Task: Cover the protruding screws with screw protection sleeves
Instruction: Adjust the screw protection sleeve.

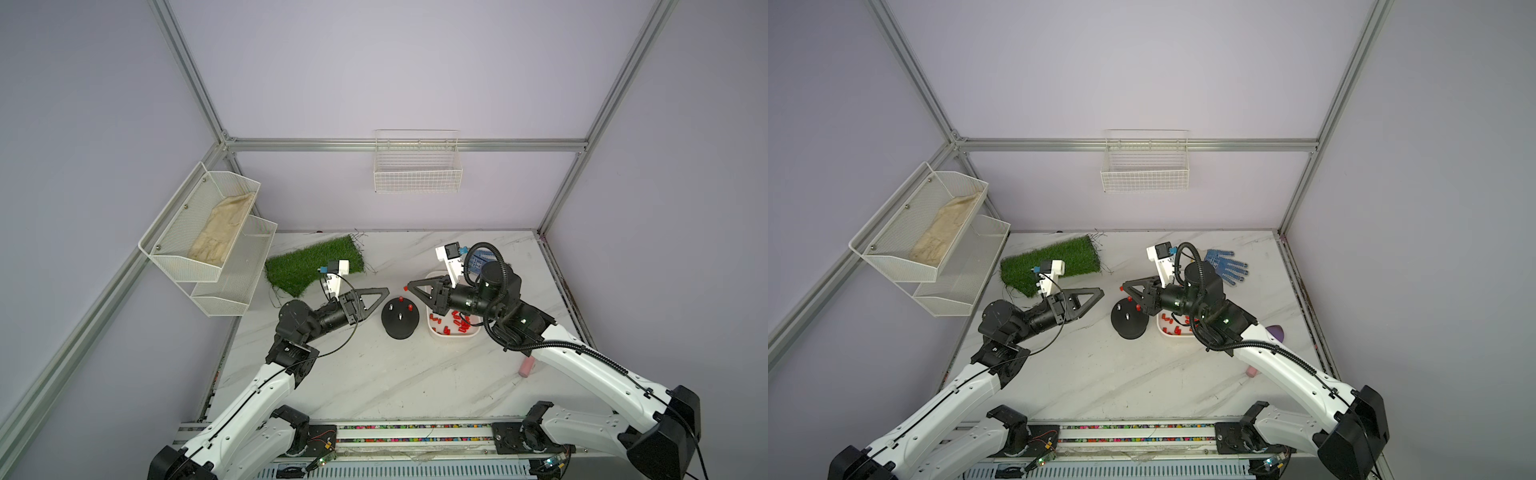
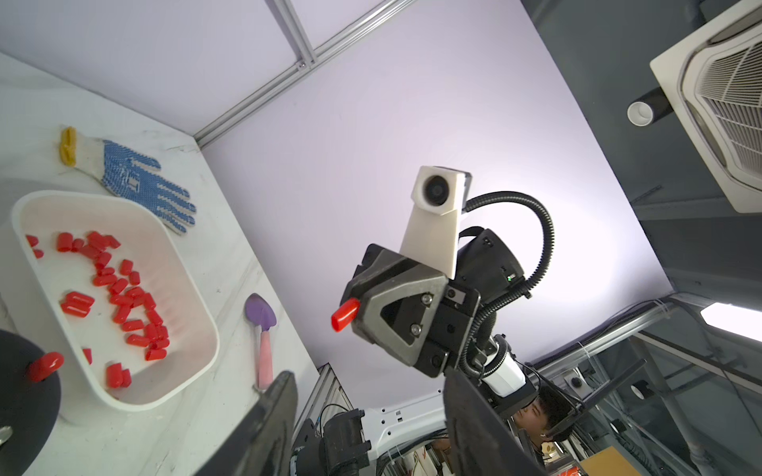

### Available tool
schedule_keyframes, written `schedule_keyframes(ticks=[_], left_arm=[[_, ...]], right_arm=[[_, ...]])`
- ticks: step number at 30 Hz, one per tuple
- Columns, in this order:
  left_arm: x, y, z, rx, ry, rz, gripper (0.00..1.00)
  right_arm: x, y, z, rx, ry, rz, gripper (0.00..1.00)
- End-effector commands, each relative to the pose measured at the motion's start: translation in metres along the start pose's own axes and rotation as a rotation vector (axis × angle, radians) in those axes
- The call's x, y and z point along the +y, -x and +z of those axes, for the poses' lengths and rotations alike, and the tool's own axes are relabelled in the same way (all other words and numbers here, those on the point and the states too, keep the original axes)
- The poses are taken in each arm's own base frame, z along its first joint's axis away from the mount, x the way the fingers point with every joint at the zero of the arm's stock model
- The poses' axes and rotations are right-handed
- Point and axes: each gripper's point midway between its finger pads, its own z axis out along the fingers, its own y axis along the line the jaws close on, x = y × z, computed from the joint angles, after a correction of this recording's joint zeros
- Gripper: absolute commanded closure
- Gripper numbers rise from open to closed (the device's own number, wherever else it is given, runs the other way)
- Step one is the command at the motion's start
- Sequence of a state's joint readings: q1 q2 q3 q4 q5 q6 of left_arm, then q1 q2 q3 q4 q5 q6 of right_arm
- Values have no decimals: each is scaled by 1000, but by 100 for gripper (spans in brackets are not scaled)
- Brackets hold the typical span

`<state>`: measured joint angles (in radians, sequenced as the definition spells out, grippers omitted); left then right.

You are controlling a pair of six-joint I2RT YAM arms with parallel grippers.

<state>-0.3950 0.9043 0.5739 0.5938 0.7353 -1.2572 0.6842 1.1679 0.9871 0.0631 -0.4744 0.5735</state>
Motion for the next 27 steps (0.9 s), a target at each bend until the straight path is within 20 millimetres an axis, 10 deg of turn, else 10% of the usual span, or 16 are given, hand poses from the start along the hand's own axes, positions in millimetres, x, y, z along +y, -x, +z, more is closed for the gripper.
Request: schedule_keyframes(ticks=[1,27], left_arm=[[-20,-3,0,13,-86,49,48],[-37,-9,16,57,-139,90,80]], right_arm=[[25,13,-5,-54,134,52,87],[39,1,0,-19,274,123,87]])
